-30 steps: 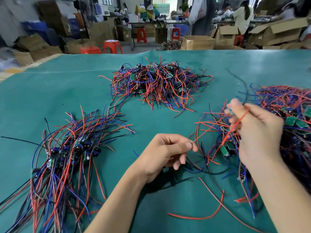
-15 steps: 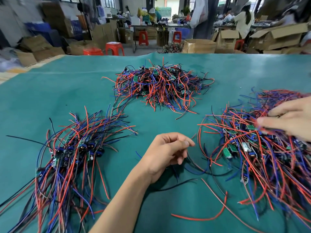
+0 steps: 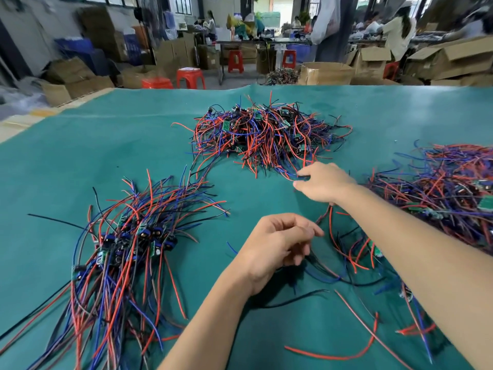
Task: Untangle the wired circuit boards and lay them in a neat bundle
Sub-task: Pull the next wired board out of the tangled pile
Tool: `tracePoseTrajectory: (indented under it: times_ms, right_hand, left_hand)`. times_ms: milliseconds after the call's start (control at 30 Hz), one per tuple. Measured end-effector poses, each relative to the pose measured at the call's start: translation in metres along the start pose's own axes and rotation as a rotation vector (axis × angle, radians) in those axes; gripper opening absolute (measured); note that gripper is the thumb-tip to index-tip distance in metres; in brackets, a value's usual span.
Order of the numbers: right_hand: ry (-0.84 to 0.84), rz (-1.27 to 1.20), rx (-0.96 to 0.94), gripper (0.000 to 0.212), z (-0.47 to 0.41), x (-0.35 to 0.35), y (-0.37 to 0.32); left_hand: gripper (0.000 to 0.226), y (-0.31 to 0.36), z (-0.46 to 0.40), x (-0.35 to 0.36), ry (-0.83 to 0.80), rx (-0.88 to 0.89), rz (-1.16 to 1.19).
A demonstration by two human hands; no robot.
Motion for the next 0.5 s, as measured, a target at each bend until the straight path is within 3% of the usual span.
tracePoseTrajectory:
  times_ms: [67, 167, 300, 500]
  right_hand:
    - [0.153, -0.023, 0.05, 0.019, 0.002, 0.0, 0.005]
    - [0.291, -0.089, 0.108, 0.018, 0.014, -0.006, 0.013]
    - [0.299, -0.24, 0.125, 0.017, 0.024, -0.013, 0.025]
    - [0.303, -0.834, 0.016, 0.019, 0.081, -0.022, 0.031]
  left_hand:
    - [0.014, 0.0, 0.0, 0.0, 0.003, 0.002, -0.006]
    - [0.014, 0.0, 0.0, 0.0, 0.013, 0.001, -0.011]
    - [0.012, -0.002, -0.001, -0.001, 0.034, -0.018, 0.031]
    - [0.022, -0.005, -0.007, -0.009, 0.185, -0.028, 0.245]
Point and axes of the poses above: each hand's wrist, its own z-axis away from the middle knuckle, its own x-axis out of the palm, y = z × x, the point moved 6 cm from there along -z, towards the middle knuckle, and after that the axes turned 5 degrees about z, right-handed, at the moved point
